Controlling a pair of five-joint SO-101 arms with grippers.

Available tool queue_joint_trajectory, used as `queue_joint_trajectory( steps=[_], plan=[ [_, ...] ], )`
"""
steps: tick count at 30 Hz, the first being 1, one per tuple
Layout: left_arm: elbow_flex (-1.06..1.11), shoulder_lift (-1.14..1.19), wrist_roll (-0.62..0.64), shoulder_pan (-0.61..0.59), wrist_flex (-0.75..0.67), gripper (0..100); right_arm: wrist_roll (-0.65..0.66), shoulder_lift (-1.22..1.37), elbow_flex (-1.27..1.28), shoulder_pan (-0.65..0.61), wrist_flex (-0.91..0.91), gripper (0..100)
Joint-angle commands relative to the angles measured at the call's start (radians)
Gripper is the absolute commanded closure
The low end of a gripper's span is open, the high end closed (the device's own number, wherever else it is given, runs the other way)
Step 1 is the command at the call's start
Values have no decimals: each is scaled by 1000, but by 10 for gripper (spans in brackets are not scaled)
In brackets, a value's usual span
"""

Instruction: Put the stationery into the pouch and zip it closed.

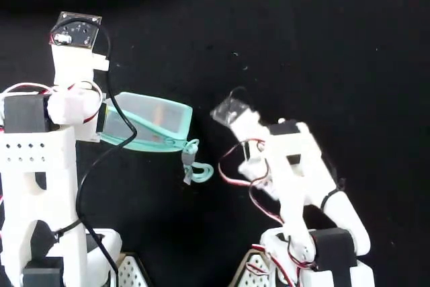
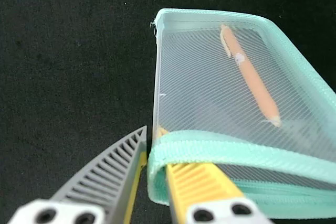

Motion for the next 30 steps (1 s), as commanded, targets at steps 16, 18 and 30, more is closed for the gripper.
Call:
queue_joint_trajectory(
  steps=[16, 18, 30],
  plan=[
    [-18, -2, -11, 5, 2, 970, -152, 119, -145, -17, -118, 843],
    [-18, -2, -11, 5, 2, 970, -152, 170, -174, -17, -129, 843],
    [-18, -2, -11, 5, 2, 970, -37, 417, -334, -15, -112, 874]
  ],
)
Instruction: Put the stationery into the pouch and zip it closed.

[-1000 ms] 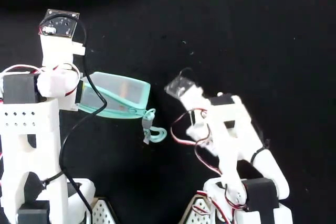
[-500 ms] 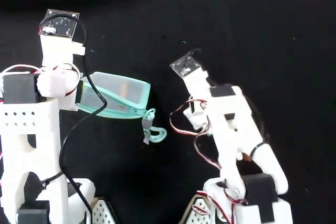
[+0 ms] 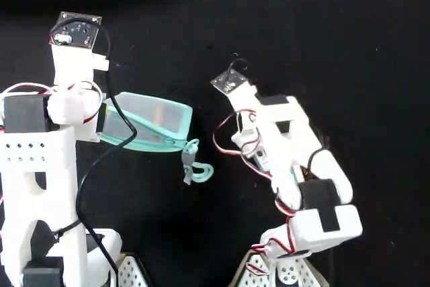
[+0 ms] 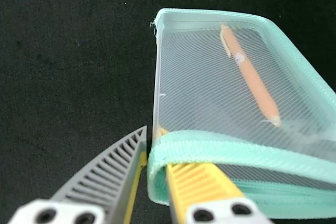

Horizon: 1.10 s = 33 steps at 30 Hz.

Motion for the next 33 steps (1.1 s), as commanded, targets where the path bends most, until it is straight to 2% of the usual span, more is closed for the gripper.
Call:
queue_joint_trajectory(
  steps=[1, 3, 8, 14, 17, 20, 24, 28, 33],
  plan=[
    [-18, -2, -11, 5, 2, 970, 26, 15, -47, -12, -3, 912],
    [-16, -2, -11, 5, 2, 970, 18, 15, -61, -8, 3, 992],
    [2, -2, -12, 5, 2, 970, 18, -85, -91, -8, 95, 987],
    [2, -2, -12, 5, 0, 970, 15, -503, -91, -9, 235, 987],
    [2, -2, -12, 5, 0, 970, -55, -754, -91, -20, 275, 987],
    [2, -2, -12, 5, 0, 970, -140, -980, -96, -123, 270, 987],
    [2, -2, -12, 5, 0, 970, -224, -1188, -88, -374, 190, 987],
    [2, -2, -11, 5, 0, 970, -227, -1265, -84, -552, 80, 986],
    [1, -2, -8, 5, 0, 970, -227, -1267, 5, -710, -68, 986]
  ],
)
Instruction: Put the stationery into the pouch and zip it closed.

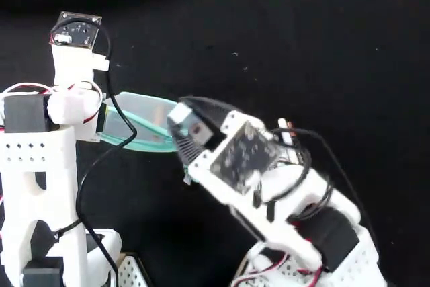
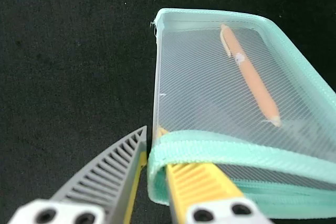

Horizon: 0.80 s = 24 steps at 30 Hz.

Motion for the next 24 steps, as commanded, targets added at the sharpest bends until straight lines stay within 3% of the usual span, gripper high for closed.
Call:
queue_joint_trajectory(
  steps=[1, 7, 15, 24],
  plan=[
    [1, -2, -8, 5, 0, 970, -6, -7, 58, -112, -130, 986],
    [1, -2, -9, 5, 0, 970, -6, -7, 222, -207, -351, 986],
    [-1, -2, -9, 5, 0, 970, -8, -5, 349, -210, -500, 986],
    [-1, -2, -9, 7, 0, 970, -8, -4, 489, -95, -721, 986]
  ],
)
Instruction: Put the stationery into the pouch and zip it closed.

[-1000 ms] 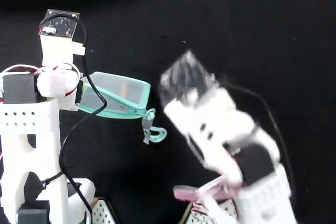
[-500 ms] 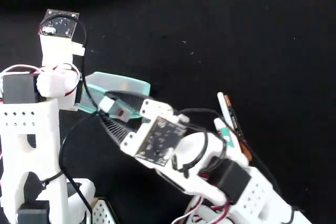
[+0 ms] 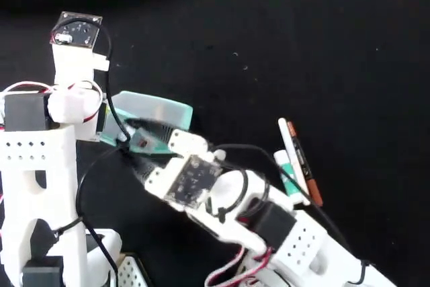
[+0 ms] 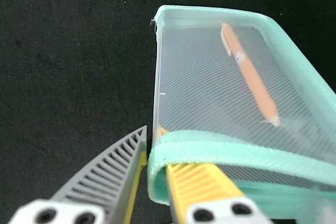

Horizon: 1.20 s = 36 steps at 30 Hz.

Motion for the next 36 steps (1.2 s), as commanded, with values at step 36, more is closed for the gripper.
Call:
queue_joint_trajectory(
  steps=[36],
  plan=[
    [-1, -6, -8, 5, 0, 970, -8, 360, -631, 84, 531, 847]
  ],
)
